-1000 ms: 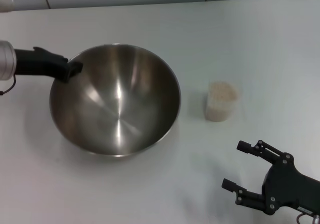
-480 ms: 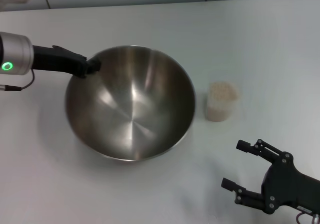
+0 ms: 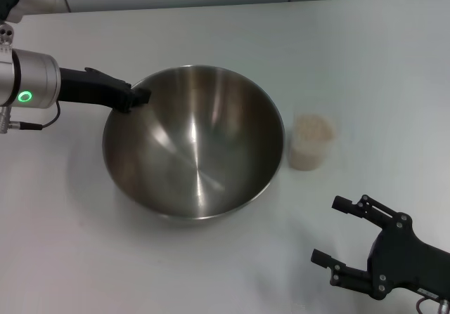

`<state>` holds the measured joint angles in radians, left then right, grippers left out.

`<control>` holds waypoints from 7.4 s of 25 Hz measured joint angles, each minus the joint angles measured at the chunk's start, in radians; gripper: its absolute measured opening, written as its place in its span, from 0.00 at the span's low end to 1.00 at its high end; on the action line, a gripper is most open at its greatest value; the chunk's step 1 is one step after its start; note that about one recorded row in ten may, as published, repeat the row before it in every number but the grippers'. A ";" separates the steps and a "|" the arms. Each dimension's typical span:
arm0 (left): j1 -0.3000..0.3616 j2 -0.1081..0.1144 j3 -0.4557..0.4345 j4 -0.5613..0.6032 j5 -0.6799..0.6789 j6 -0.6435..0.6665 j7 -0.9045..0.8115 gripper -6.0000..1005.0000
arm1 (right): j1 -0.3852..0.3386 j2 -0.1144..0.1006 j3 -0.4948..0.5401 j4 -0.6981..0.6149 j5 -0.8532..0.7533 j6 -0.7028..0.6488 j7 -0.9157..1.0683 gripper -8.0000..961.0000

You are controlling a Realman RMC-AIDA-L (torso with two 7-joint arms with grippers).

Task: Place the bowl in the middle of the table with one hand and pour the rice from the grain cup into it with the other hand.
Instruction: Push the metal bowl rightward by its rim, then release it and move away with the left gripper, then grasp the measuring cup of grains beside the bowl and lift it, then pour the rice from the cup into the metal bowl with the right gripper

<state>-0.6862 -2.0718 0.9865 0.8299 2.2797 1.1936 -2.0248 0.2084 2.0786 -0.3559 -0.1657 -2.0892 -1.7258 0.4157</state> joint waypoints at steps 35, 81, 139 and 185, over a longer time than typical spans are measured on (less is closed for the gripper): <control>0.458 0.019 -0.044 -0.334 -1.090 0.242 1.440 0.84 | -0.003 0.006 0.279 0.096 0.009 0.167 -0.069 0.87; 0.532 0.025 -0.039 -0.404 -0.854 0.225 1.449 0.84 | 0.112 0.008 0.585 0.259 0.009 0.467 -0.228 0.87; 0.536 0.075 -0.058 -0.402 -0.802 0.351 1.405 0.84 | 0.141 0.009 0.664 0.268 0.009 0.410 -0.240 0.02; 0.510 0.071 -0.054 -0.404 -0.778 0.345 1.393 0.84 | 0.266 0.014 0.617 0.689 -0.141 0.475 -2.214 0.03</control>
<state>-0.1764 -2.0008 0.9327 0.4264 1.5017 1.5385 -0.6321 0.4745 2.0923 0.2612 0.5236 -2.2298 -1.2505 -1.7986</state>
